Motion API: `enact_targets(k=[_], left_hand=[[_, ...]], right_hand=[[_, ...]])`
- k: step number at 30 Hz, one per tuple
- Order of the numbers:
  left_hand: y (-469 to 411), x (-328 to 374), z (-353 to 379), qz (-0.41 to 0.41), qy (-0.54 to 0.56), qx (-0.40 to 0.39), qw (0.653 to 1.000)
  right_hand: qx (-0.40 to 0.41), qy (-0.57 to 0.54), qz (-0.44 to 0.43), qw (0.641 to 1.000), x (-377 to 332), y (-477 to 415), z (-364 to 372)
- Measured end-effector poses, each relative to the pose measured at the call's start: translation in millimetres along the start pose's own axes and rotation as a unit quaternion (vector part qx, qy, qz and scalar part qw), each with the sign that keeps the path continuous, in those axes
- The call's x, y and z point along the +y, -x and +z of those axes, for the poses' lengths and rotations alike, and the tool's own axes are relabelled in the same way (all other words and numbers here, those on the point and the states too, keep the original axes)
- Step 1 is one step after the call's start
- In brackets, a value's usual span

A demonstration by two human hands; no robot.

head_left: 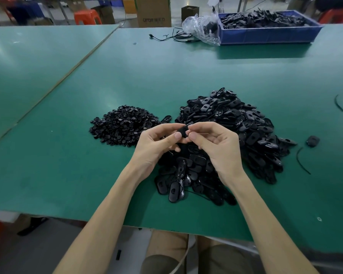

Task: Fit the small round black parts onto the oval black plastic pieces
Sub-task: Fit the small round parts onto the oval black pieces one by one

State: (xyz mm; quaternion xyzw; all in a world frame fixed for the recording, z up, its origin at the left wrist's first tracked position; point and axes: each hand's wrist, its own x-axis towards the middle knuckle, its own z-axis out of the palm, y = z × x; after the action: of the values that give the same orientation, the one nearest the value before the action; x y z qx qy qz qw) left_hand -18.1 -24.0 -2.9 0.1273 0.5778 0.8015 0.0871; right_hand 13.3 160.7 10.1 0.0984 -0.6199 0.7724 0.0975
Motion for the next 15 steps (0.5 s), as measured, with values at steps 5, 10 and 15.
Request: enact_targets(k=[5, 10, 15], left_hand=[[-0.9, 0.7, -0.7, -0.007, 0.023, 0.006, 1.0], [-1.4, 0.7, -1.2, -0.01, 0.032, 0.007, 0.999], [-1.4, -0.3, -0.6, -0.011, 0.027, 0.008, 1.0]], right_hand=[[0.007, 0.036, -0.021, 0.999, 1.8, -1.0, -1.4], [0.004, 0.022, -0.011, 1.0, 2.3, -0.9, -2.0], [0.01, 0.037, -0.004, 0.999, 3.5, -0.4, -3.5]])
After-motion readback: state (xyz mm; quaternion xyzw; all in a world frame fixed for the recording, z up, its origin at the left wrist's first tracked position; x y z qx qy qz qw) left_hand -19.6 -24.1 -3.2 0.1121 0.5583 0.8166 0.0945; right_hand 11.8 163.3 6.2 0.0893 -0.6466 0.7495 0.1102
